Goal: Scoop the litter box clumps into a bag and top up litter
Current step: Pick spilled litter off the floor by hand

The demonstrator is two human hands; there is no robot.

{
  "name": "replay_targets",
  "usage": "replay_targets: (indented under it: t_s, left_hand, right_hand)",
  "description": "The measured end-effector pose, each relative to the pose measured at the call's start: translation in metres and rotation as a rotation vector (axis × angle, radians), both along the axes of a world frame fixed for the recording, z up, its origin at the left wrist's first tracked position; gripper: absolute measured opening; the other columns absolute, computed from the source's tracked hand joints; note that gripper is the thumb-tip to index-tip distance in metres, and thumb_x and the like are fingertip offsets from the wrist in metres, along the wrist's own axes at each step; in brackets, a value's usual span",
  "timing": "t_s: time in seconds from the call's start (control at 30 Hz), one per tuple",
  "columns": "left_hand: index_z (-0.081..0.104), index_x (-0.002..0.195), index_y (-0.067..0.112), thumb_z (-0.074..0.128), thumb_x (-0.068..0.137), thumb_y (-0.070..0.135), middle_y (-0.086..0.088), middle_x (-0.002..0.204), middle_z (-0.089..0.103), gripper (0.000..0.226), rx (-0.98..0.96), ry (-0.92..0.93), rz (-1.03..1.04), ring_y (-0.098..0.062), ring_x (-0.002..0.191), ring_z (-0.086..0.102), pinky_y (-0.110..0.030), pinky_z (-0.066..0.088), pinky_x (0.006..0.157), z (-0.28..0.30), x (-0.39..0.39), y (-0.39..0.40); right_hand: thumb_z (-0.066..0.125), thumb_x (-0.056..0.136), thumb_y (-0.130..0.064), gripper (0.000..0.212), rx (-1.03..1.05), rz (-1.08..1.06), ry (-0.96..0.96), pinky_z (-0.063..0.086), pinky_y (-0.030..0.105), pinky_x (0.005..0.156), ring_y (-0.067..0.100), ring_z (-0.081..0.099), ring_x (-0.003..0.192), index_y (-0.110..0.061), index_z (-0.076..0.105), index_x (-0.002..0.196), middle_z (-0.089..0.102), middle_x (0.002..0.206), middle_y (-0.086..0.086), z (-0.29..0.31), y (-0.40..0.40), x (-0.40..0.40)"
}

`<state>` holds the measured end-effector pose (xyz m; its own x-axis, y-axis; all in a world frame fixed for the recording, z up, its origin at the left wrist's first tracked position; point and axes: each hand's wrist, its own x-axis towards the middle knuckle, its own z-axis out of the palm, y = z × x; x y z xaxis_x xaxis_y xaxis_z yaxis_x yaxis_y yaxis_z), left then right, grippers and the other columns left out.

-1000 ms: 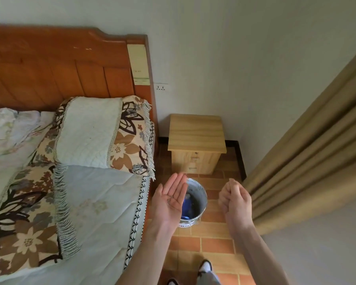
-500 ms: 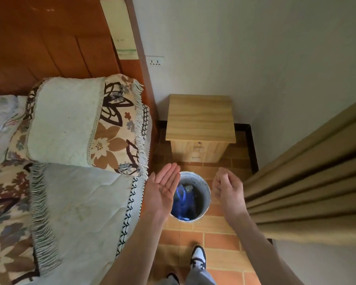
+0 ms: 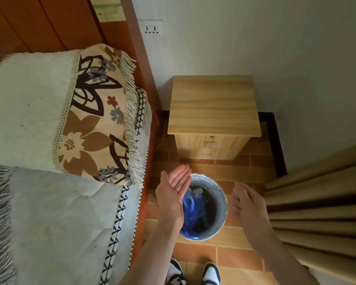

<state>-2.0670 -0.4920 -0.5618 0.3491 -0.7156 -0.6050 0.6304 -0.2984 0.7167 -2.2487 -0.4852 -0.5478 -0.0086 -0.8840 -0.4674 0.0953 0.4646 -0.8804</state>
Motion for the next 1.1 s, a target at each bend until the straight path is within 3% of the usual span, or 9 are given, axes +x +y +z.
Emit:
replay_targets:
  t_s: [0.17, 0.33, 0.47, 0.63, 0.8, 0.87, 0.97, 1.1]
  left_hand:
    - [0.072, 0.120, 0.007, 0.024, 0.114, 0.036, -0.005, 0.116, 0.078, 0.057, -0.025, -0.234, -0.050, -0.014, 0.112, 0.073, -0.029, 0.054, 0.102, -0.052, -0.001, -0.015]
    - [0.069, 0.125, 0.005, 0.024, 0.114, 0.034, -0.005, 0.120, 0.076, 0.055, -0.043, -0.344, -0.097, -0.010, 0.113, 0.072, -0.021, 0.055, 0.098, -0.090, -0.003, -0.019]
    - [0.069, 0.125, 0.008, 0.026, 0.114, 0.033, -0.004, 0.122, 0.074, 0.051, -0.033, -0.409, -0.127, -0.004, 0.112, 0.070, -0.015, 0.053, 0.096, -0.107, -0.003, -0.016]
    - [0.067, 0.131, 0.014, 0.030, 0.113, 0.033, 0.000, 0.129, 0.071, 0.045, -0.026, -0.534, -0.183, -0.002, 0.120, 0.065, -0.020, 0.048, 0.107, -0.119, 0.001, -0.012]
    - [0.063, 0.136, 0.027, 0.028, 0.102, 0.053, 0.014, 0.134, 0.066, 0.055, -0.060, -0.742, -0.316, 0.004, 0.128, 0.057, -0.023, 0.042, 0.112, -0.129, 0.006, -0.006]
    - [0.061, 0.137, 0.030, 0.030, 0.108, 0.043, 0.019, 0.134, 0.063, 0.044, -0.048, -0.814, -0.376, 0.009, 0.127, 0.054, -0.022, 0.040, 0.113, -0.133, 0.008, -0.004]
    - [0.057, 0.136, 0.035, 0.030, 0.112, 0.033, 0.021, 0.133, 0.060, 0.036, -0.039, -0.928, -0.449, 0.020, 0.120, 0.050, -0.013, 0.037, 0.109, -0.133, 0.011, 0.000]
    - [0.053, 0.145, 0.028, 0.031, 0.112, 0.035, 0.019, 0.141, 0.056, 0.040, -0.068, -1.098, -0.535, 0.012, 0.128, 0.045, -0.004, 0.029, 0.108, -0.129, 0.012, 0.004]
  right_hand:
    - [0.044, 0.106, -0.013, 0.043, 0.036, -0.007, -0.006, 0.021, 0.020, 0.042, 0.010, 0.022, 0.049, -0.018, 0.036, 0.064, 0.027, 0.056, -0.004, -0.050, -0.002, 0.002]
    - [0.043, 0.108, -0.013, 0.048, 0.045, 0.022, -0.020, 0.021, 0.020, 0.042, 0.011, 0.021, 0.050, -0.020, 0.036, 0.061, 0.027, 0.056, -0.004, -0.086, 0.000, 0.008]
    - [0.043, 0.108, -0.013, 0.047, 0.048, 0.026, -0.034, 0.022, 0.018, 0.042, 0.010, 0.021, 0.050, -0.020, 0.037, 0.062, 0.027, 0.056, -0.006, -0.092, 0.000, 0.012]
    - [0.044, 0.108, -0.015, 0.045, 0.045, 0.033, -0.014, 0.023, 0.018, 0.042, 0.009, 0.021, 0.051, -0.020, 0.037, 0.063, 0.028, 0.057, -0.007, -0.090, -0.002, 0.011]
    - [0.045, 0.107, -0.015, 0.043, 0.023, 0.055, 0.015, 0.022, 0.020, 0.044, 0.011, 0.020, 0.052, -0.017, 0.037, 0.065, 0.027, 0.057, -0.004, -0.092, -0.007, 0.010]
    - [0.045, 0.107, -0.015, 0.040, 0.019, 0.067, 0.038, 0.021, 0.022, 0.044, 0.013, 0.020, 0.053, -0.013, 0.037, 0.068, 0.027, 0.058, -0.002, -0.094, -0.009, 0.009]
    - [0.044, 0.107, -0.015, 0.039, 0.009, 0.068, 0.042, 0.020, 0.023, 0.045, 0.013, 0.020, 0.055, -0.004, 0.033, 0.070, 0.026, 0.060, 0.001, -0.095, -0.011, 0.009]
    - [0.044, 0.107, -0.013, 0.039, 0.006, 0.040, 0.024, 0.015, 0.029, 0.049, 0.019, 0.014, 0.061, -0.001, 0.031, 0.072, 0.024, 0.061, 0.000, -0.094, -0.012, 0.009]
